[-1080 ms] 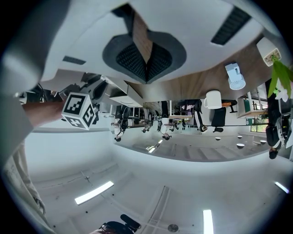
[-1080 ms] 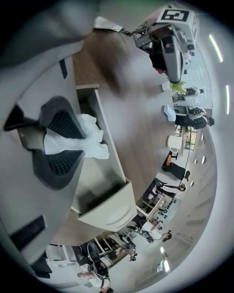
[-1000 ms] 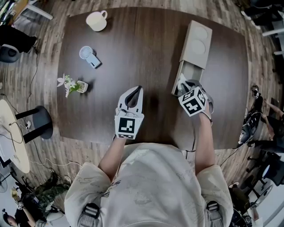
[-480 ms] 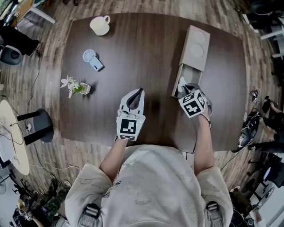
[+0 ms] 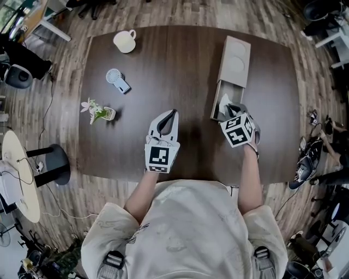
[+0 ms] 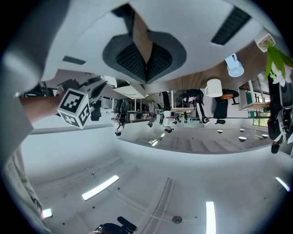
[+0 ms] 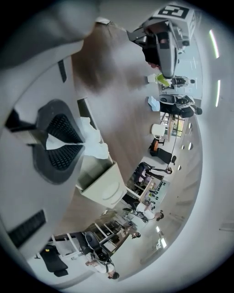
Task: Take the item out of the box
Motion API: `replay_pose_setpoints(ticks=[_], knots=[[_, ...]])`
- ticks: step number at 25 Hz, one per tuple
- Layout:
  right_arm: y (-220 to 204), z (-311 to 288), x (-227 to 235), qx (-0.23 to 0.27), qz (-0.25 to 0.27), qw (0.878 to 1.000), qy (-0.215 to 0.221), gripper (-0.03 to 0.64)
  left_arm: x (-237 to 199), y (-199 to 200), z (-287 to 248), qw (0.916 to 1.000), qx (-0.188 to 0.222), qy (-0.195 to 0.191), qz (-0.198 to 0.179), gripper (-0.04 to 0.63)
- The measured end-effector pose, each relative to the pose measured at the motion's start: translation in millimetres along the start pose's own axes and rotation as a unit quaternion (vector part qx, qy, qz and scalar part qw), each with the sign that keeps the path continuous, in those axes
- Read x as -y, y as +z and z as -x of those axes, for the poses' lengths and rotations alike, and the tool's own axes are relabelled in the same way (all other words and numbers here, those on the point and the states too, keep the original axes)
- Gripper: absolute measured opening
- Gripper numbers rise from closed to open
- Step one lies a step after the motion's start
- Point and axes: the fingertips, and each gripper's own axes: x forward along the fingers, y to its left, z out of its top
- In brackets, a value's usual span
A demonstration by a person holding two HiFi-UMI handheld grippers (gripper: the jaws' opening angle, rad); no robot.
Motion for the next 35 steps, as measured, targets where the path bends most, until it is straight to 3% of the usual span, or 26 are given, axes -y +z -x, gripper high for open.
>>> replay_pose_setpoints(ticks=[7,13,19,24,35], knots=[[21,42,6,0.073,-0.051,0.995,-0.034,0.014,-2,30,8,0.9994,0.035,0.002,-0.010,0.002],[40,77,21,0.160,-0.116,0.978,-0.061,0.012,-11,55,4,0.9977,0.064,0.007,-0.021,0.002],[44,120,41,0.236,-0.191,0.949,-0.084,0.012,-13,76,5,0.9966,0.075,0.004,-0.035,0.002],[50,162,59,0.288,-0.219,0.925,-0.117,0.012,-16,104,10,0.9940,0.103,0.007,-0.037,0.002],[84,243,74,0.380,-0.199,0.885,-0.183,0.014,-23,161,24,0.9848,0.165,0.019,-0.051,0.002]])
